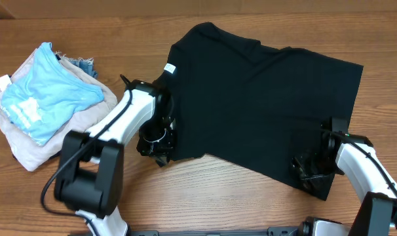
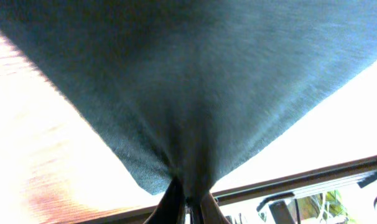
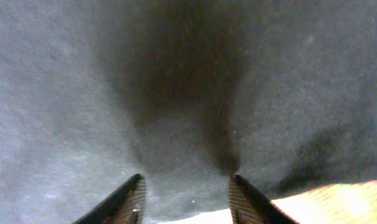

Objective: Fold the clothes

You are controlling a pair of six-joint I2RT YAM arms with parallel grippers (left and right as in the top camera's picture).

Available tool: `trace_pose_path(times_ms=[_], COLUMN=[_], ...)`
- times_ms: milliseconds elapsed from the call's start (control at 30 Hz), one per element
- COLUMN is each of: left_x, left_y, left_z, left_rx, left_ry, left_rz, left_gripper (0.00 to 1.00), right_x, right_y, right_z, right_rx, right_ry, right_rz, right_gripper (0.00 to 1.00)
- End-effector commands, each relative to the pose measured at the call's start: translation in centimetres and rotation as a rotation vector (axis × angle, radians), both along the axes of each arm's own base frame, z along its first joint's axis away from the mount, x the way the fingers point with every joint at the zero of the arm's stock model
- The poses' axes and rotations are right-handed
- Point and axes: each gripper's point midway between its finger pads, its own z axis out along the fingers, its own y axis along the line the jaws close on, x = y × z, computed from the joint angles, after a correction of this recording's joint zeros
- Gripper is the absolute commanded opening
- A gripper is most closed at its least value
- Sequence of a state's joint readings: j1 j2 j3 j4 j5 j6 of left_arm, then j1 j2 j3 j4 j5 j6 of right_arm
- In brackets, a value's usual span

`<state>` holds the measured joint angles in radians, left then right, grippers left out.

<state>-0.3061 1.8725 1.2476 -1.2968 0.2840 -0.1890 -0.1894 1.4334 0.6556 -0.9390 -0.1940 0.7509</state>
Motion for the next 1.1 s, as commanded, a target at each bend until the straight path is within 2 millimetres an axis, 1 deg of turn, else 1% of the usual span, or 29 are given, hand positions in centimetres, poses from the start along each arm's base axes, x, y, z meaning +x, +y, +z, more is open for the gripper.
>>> trace_pose_path(times_ms=[0,33,67,167,233,300,333,400,467,500,533,567,633,667,700,767,800,833,867,900,933,967,1033,1067], left_x=[0.1,0.1,-0.1,-0.5,-0.7,-0.7,-0.8,-0.9,-0.9,-0.7,-0.3,0.7,3.2,5.4,8.2,13.8,15.5,17.5,19.2,20.6,21.7,23.0,25.1,26.9], left_y=[0.2,0.4,0.7,1.1,1.2,1.2,1.3,1.4,1.7,1.7,1.6,1.2,0.5,0.0,-0.7,-2.4,-2.9,-2.8,-2.4,-2.0,-1.8,-1.3,-1.0,-1.0], left_z=[2.6,2.9,3.0,3.1,3.1,3.1,3.1,3.2,3.4,3.8,4.1,4.8,6.0,7.1,8.3,10.8,11.5,12.1,12.0,11.5,10.9,9.6,7.5,6.1], left_rx=[-0.009,0.001,0.013,0.036,0.039,0.042,0.043,0.050,0.065,0.065,0.057,0.042,0.007,-0.011,-0.035,-0.097,-0.111,-0.096,-0.071,-0.064,-0.071,-0.085,-0.149,-0.226], left_ry=[-0.088,-0.097,-0.096,-0.078,-0.072,-0.070,-0.067,-0.063,-0.063,-0.069,-0.084,-0.122,-0.222,-0.315,-0.434,-0.676,-0.755,-0.839,-0.889,-0.916,-0.929,-0.930,-0.914,-0.896], left_rz=[0.011,0.008,0.005,-0.002,-0.003,-0.004,-0.005,-0.007,-0.016,-0.022,-0.030,-0.042,-0.064,-0.082,-0.104,-0.121,-0.127,-0.121,-0.113,-0.105,-0.097,-0.077,-0.042,-0.016], left_gripper=[0.04,0.04,0.04,0.04,0.04,0.13,0.25,0.37,0.39,0.38,0.38,0.38,0.39,0.39,0.39,0.35,0.35,0.38,0.41,0.44,0.46,0.48,0.52,0.55], right_x=[-1.0,-1.2,-1.6,-3.5,-3.7,-3.4,-3.3,-2.9,-1.9,-0.7,0.1,1.2,2.5,3.4,4.4,6.1,6.8,7.6,8.5,9.5,10.2,10.7,11.2,11.3], right_y=[-0.4,-1.2,-1.9,-3.6,-4.1,-4.9,-5.4,-6.1,-7.1,-7.6,-7.9,-8.3,-8.9,-9.3,-9.8,-10.2,-10.0,-9.5,-8.7,-7.7,-6.9,-6.2,-5.4,-5.3], right_z=[-0.9,-1.0,-1.1,-0.9,-0.9,-0.9,-0.7,-0.4,0.2,1.0,1.6,2.7,4.4,5.4,6.5,8.4,9.0,9.6,10.2,10.7,11.2,11.6,12.2,12.2], right_rx=[-0.031,-0.068,-0.097,-0.154,-0.151,-0.155,-0.154,-0.154,-0.164,-0.159,-0.152,-0.146,-0.154,-0.164,-0.175,-0.173,-0.156,-0.123,-0.076,-0.021,0.020,0.055,0.091,0.096], right_ry=[0.042,0.050,0.067,0.141,0.147,0.132,0.125,0.104,0.066,0.019,-0.010,-0.047,-0.088,-0.114,-0.143,-0.205,-0.239,-0.282,-0.333,-0.403,-0.458,-0.507,-0.564,-0.570], right_rz=[-0.099,-0.104,-0.113,-0.149,-0.188,-0.219,-0.217,-0.191,-0.191,-0.178,-0.166,-0.155,-0.145,-0.144,-0.146,-0.138,-0.114,-0.081,-0.040,0.029,0.088,0.140,0.201,0.202], right_gripper=[0.19,0.08,0.04,0.04,0.04,0.05,0.10,0.14,0.14,0.14,0.14,0.16,0.22,0.27,0.34,0.42,0.46,0.50,0.59,0.67,0.71,0.74,0.77,0.79])
